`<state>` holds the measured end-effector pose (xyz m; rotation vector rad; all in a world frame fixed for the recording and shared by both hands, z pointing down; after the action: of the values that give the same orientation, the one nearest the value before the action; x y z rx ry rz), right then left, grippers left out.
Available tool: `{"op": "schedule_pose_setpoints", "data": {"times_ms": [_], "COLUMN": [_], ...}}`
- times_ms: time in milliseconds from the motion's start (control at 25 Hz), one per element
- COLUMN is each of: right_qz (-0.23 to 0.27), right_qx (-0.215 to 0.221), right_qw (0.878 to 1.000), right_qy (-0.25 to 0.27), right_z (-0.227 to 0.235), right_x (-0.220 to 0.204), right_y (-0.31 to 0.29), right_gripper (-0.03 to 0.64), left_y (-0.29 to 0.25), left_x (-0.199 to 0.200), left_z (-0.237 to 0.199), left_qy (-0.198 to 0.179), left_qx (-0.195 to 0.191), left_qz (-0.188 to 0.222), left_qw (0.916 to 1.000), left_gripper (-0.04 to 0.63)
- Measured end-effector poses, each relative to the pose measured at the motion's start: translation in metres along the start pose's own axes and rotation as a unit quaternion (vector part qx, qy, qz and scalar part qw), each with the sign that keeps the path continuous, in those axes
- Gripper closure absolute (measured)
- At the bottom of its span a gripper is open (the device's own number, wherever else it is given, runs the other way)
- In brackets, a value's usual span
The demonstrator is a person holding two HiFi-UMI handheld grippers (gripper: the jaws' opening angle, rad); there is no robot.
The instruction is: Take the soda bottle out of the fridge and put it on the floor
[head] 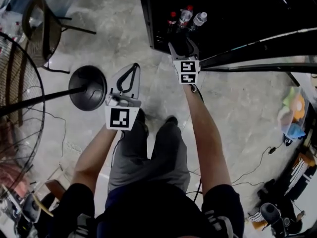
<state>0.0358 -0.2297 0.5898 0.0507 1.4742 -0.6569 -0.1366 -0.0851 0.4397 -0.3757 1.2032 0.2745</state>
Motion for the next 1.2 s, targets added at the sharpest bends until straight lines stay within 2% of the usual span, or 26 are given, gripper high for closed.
{"op": "schedule_pose_setpoints", "data": {"times_ms": [520,1200], "right_qz": [-0.010,-0.014], "right_qx": [-0.021,-0.020], "right_qw": [1.000,1.000], "right_qy": [-0.015,-0.019], "right_z": [0.037,0.071], "right_x": [-0.054,-0.090], "right_y": [-0.101,-0.191], "right_gripper": [0.337,0.333], "left_y": [-0.020,-0.038], "left_x": [-0.071,-0.128], "left_z": [-0.005,-0.012], "left_qy": [0.009,0.008], "left_qx": [0.003,0.010], "left_qz": [-0.011,-0.009], "left_qw": [0.9999,0.9999], "left_gripper": [0.572,0.572]}}
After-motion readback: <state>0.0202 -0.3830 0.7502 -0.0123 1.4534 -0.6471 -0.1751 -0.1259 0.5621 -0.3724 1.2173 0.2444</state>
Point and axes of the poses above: the fingertips, and each gripper's own axes: y backward along the fingers, z to its right, x out of its top, the point moved 5 cm from there along y, backward along the fingers, and after that the axes turned 13 degrees about -y, right-handed, at the moved point
